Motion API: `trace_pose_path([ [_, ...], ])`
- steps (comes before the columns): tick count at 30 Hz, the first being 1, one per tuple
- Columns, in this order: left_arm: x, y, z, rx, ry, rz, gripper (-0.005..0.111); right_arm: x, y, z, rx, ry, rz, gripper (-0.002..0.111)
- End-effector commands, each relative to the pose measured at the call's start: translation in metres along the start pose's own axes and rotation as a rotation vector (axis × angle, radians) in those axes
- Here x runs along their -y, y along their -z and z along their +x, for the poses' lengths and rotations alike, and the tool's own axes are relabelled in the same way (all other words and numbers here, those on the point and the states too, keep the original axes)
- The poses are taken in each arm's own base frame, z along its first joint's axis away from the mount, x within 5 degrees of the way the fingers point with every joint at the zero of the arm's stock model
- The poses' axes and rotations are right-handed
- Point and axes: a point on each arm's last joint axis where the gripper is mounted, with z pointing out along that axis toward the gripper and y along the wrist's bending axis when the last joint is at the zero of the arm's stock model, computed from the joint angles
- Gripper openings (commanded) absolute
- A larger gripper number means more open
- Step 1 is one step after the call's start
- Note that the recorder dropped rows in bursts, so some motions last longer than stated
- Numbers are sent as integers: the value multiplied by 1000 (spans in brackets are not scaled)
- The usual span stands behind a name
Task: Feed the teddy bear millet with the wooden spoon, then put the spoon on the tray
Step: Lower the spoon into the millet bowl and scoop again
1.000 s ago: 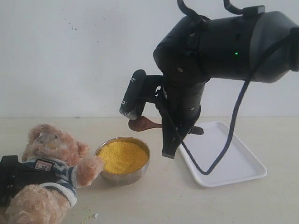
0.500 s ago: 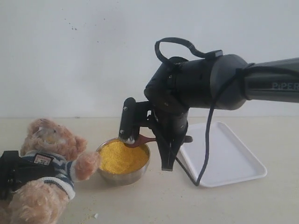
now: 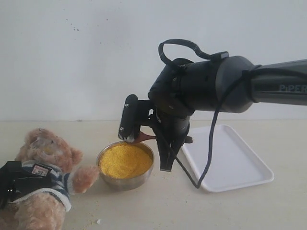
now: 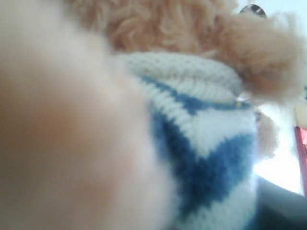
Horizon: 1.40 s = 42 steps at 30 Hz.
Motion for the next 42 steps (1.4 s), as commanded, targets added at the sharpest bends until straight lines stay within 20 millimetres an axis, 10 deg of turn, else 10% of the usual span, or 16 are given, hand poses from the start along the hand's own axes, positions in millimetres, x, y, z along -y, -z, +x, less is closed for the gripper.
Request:
trace_pose_path([
  [1, 1, -1, -6, 22, -13, -15, 4, 7, 2, -2, 43, 10, 41, 0],
  [42, -15, -29, -20, -36, 2, 122, 4, -34, -43, -15, -70, 76, -20, 0],
])
